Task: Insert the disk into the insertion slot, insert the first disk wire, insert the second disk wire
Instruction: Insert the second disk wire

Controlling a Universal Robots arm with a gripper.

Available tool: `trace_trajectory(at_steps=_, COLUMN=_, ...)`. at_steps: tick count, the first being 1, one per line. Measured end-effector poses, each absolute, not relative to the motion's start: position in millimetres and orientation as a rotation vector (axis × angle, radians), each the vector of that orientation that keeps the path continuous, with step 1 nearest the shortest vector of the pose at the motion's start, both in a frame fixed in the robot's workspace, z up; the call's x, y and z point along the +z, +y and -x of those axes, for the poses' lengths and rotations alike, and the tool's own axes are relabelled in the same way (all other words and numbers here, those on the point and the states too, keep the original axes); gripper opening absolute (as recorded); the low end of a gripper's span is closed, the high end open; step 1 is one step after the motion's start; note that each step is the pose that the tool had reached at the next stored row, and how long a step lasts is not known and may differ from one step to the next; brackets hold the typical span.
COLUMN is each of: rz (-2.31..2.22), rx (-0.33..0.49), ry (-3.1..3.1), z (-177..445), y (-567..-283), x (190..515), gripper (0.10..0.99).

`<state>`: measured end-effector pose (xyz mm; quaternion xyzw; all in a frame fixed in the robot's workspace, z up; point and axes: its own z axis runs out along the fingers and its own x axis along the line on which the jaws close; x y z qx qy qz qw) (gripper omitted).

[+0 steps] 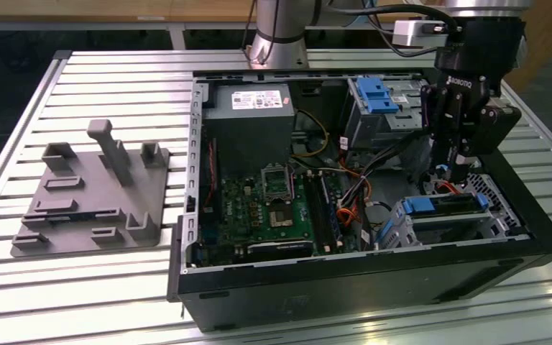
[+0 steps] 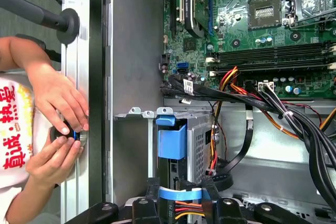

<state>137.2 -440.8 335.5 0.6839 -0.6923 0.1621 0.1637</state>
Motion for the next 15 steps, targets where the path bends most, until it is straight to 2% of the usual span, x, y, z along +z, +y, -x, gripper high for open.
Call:
trace_trajectory(at_steps=7, rz=-1.953, rx=0.462, ry=-1.971, z=-137.2, y=-440.7, x=335.3, gripper=0.443)
trace_trajectory(at_steps=8, rz=-1.954, rx=0.463, ry=-1.971, z=-137.2, y=-440.6, x=335.3, gripper=0.427)
trace_trajectory(at_steps=9, rz=-1.954, rx=0.463, ry=-1.97, z=-137.2, y=-440.6, x=335.3, gripper=0.365)
trace_trajectory(at_steps=10, rz=-1.955, rx=0.463, ry=-1.97, z=-137.2, y=-440.5, x=335.3, gripper=0.365)
trace_trajectory(at_steps=11, rz=-1.955, rx=0.463, ry=-1.969, z=-137.2, y=-440.5, x=335.3, gripper=0.294)
trace_trajectory(at_steps=15, rz=-1.956, rx=0.463, ry=-1.968, z=-137.2, y=-440.3, x=335.3, gripper=0.294)
